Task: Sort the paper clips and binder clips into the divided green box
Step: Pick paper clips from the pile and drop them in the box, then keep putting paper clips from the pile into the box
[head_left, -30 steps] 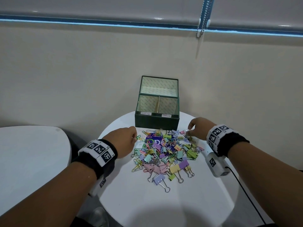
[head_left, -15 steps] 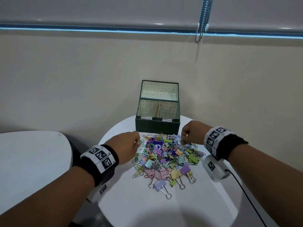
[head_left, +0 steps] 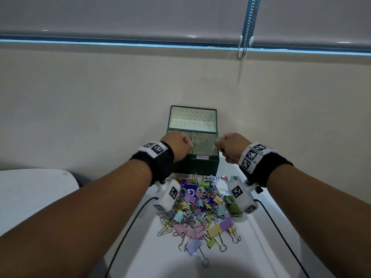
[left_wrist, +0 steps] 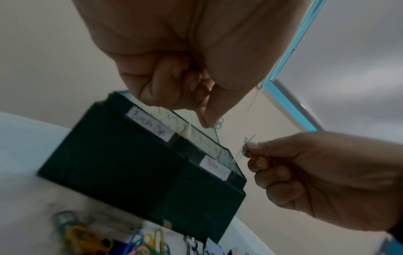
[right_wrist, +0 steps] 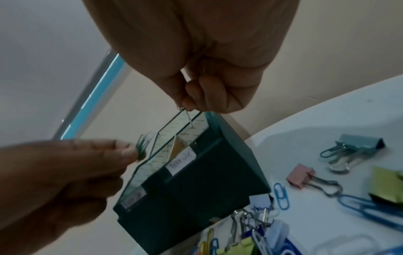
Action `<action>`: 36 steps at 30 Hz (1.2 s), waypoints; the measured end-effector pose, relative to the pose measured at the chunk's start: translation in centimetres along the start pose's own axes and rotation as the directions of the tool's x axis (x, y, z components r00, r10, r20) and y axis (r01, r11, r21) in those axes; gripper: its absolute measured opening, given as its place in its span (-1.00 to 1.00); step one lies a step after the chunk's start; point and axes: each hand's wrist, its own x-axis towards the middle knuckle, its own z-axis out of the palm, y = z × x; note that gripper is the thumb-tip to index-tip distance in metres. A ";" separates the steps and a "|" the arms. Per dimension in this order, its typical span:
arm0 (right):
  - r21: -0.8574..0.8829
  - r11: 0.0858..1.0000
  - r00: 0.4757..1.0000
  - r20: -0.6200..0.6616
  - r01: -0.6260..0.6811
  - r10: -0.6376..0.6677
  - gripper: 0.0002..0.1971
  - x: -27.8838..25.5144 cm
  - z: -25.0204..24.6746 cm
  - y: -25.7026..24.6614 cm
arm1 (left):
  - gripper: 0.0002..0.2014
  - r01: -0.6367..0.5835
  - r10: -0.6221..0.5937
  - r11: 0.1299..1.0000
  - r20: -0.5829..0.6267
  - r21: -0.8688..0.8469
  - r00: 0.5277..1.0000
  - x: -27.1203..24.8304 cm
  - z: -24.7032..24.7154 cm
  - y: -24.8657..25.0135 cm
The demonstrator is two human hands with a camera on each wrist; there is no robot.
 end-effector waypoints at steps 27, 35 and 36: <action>-0.691 0.714 0.992 0.118 0.110 -0.038 -0.89 -4.8 -2.7 6.5 | -0.78 -0.156 0.129 0.968 0.146 0.198 0.981 -5.0 -1.1 -4.2; -0.687 0.722 0.997 0.061 0.077 -0.047 -0.91 -5.3 -0.8 7.8 | -0.55 -0.082 -0.053 0.921 0.330 0.382 0.942 -9.6 1.2 -8.9; -0.683 0.726 0.997 0.055 0.079 -0.057 -0.90 -5.2 -0.7 7.8 | -0.57 -0.077 -0.048 0.924 0.314 0.375 0.948 -9.5 1.4 -9.0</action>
